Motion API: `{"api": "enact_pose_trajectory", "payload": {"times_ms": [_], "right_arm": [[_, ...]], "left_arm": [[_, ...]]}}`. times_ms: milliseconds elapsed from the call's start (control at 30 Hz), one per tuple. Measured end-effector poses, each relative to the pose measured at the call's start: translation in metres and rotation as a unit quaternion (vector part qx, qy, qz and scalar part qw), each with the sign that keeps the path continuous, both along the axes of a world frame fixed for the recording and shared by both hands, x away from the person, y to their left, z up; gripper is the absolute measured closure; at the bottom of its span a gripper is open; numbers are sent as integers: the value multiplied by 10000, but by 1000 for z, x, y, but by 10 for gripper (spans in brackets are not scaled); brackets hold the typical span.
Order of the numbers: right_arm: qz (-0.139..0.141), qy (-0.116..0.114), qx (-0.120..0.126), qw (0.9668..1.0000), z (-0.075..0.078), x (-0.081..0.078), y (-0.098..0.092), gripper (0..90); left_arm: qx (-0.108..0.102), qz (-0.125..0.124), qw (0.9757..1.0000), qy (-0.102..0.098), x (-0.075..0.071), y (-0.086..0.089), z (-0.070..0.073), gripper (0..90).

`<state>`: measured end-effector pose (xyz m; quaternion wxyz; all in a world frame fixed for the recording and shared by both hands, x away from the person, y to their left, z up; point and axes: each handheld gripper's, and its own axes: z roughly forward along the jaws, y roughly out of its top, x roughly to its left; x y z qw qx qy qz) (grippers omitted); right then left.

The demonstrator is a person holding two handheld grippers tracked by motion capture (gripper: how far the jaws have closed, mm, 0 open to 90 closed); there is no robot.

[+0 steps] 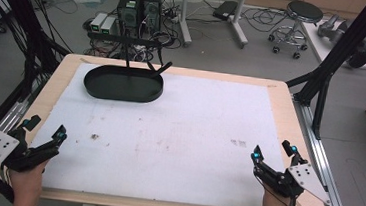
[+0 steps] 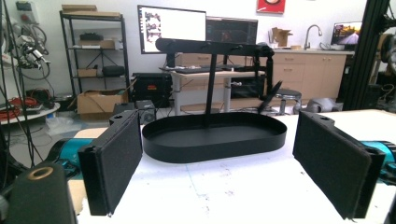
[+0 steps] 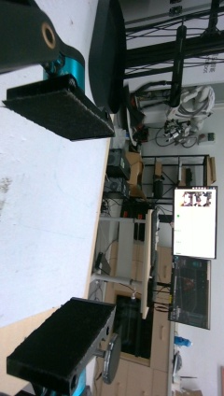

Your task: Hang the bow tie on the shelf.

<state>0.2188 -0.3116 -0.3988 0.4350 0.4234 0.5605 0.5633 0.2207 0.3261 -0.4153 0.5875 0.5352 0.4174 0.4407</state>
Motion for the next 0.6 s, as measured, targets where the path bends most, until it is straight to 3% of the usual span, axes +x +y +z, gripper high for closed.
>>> {"api": "enact_pose_trajectory", "payload": {"times_ms": [100, 133, 267, 600], "right_arm": [[7, 3, 24, 10000, -5, 0, -3, 121], [51, 115, -6, 9999, -6, 3, -5, 121], [131, 136, 135, 9997, -8, 4, -8, 121], [271, 190, 20, 9995, -12, 6, -1, 120]], "left_arm": [[-22, 32, 10000, 0, 1, 1, -1, 161], [-34, 33, 10000, 9, 1, 2, -1, 161], [30, 28, 10000, 46, 3, 1, -2, 162], [109, -50, 9999, 117, 4, -2, -5, 162]]}}
